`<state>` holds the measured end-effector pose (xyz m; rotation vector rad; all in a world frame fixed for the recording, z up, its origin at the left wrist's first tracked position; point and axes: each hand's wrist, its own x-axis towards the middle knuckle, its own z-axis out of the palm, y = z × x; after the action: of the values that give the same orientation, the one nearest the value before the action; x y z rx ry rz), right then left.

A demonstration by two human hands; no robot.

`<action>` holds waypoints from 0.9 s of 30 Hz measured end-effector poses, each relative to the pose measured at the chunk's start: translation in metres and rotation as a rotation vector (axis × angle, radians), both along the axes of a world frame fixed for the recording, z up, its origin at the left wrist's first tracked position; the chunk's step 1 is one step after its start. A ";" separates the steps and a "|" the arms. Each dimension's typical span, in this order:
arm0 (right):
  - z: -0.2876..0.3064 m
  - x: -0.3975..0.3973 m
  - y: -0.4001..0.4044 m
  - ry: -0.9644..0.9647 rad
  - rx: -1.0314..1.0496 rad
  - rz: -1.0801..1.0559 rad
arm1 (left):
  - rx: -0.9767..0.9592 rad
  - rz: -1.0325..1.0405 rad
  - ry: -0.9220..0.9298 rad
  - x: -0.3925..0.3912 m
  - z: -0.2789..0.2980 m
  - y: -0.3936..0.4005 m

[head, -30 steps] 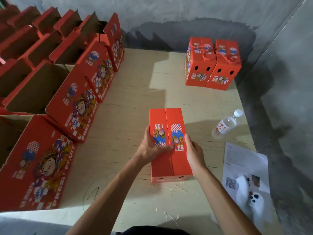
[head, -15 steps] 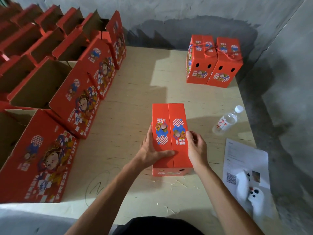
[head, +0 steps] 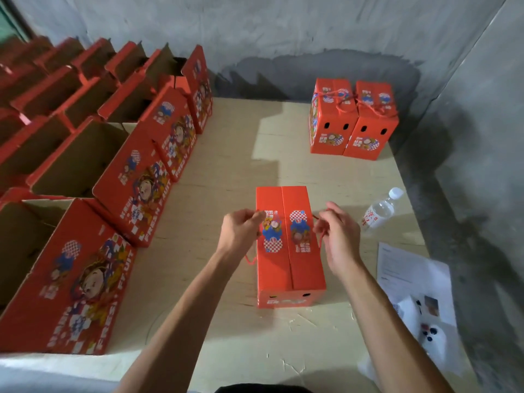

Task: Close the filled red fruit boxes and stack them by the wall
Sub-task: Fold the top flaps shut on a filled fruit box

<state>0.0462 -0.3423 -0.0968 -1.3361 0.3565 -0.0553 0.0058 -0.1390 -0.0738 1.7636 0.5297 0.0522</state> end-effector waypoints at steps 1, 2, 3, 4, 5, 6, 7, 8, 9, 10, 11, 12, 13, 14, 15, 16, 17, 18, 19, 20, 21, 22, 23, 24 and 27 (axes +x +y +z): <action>0.010 -0.001 0.002 -0.043 -0.074 0.056 | -0.017 -0.013 -0.065 0.004 0.014 0.002; 0.019 -0.003 0.004 -0.110 -0.242 0.150 | -0.029 -0.033 -0.130 0.008 0.029 0.003; 0.025 -0.006 0.009 -0.184 -0.462 0.261 | -0.010 -0.056 -0.181 0.012 0.041 0.002; 0.029 -0.009 0.017 -0.241 -0.632 0.360 | 0.059 -0.083 -0.212 0.015 0.049 0.000; 0.033 -0.011 0.027 -0.264 -0.709 0.435 | 0.167 -0.111 -0.228 0.017 0.054 -0.003; 0.037 -0.013 0.039 -0.252 -0.678 0.493 | 0.280 -0.142 -0.244 0.017 0.057 -0.006; 0.040 -0.015 0.050 -0.238 -0.612 0.546 | 0.378 -0.173 -0.268 0.016 0.057 -0.010; 0.042 -0.015 0.060 -0.229 -0.546 0.579 | 0.455 -0.201 -0.294 0.015 0.056 -0.013; 0.043 -0.014 0.068 -0.237 -0.532 0.582 | 0.526 -0.224 -0.308 0.014 0.055 -0.013; 0.042 -0.012 0.073 -0.207 -0.494 0.579 | 0.613 -0.243 -0.306 0.014 0.055 -0.012; 0.041 -0.009 0.077 -0.169 -0.437 0.557 | 0.708 -0.255 -0.298 0.015 0.054 -0.008; 0.042 -0.005 0.078 -0.110 -0.339 0.535 | 0.787 -0.260 -0.295 0.018 0.053 -0.002; 0.043 0.002 0.078 -0.061 -0.304 0.506 | 0.827 -0.255 -0.293 0.021 0.053 0.007; 0.046 0.011 0.075 -0.039 -0.293 0.465 | 0.835 -0.238 -0.283 0.025 0.054 0.019; 0.049 0.022 0.073 -0.042 -0.337 0.427 | 0.840 -0.212 -0.263 0.032 0.055 0.035; 0.054 0.033 0.069 -0.039 -0.360 0.389 | 0.864 -0.184 -0.228 0.040 0.056 0.053; 0.059 0.044 0.065 -0.045 -0.377 0.369 | 0.912 -0.152 -0.178 0.049 0.057 0.073; 0.064 0.054 0.065 -0.054 -0.376 0.369 | 0.966 -0.116 -0.121 0.059 0.059 0.097; 0.067 0.063 0.065 -0.069 -0.384 0.377 | 0.995 -0.073 -0.071 0.068 0.062 0.122; 0.069 0.071 0.067 -0.087 -0.388 0.381 | 1.003 -0.022 -0.038 0.077 0.065 0.145; 0.072 0.081 0.070 -0.104 -0.402 0.379 | 1.011 0.022 -0.017 0.087 0.067 0.167; 0.074 0.092 0.073 -0.119 -0.407 0.370 | 1.022 0.049 0.009 0.096 0.070 0.185; 0.075 0.105 0.076 -0.128 -0.426 0.354 | 1.029 0.065 0.048 0.105 0.072 0.201; 0.077 0.119 0.079 -0.134 -0.444 0.333 | 1.029 0.074 0.098 0.113 0.075 0.216; 0.078 0.168 0.087 -0.143 -0.508 0.279 | 0.978 0.105 0.257 0.133 0.075 0.251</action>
<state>0.2146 -0.2549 -0.0187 -1.8624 0.0273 -0.0067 0.1387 0.1116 0.0009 2.7139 0.8719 0.1828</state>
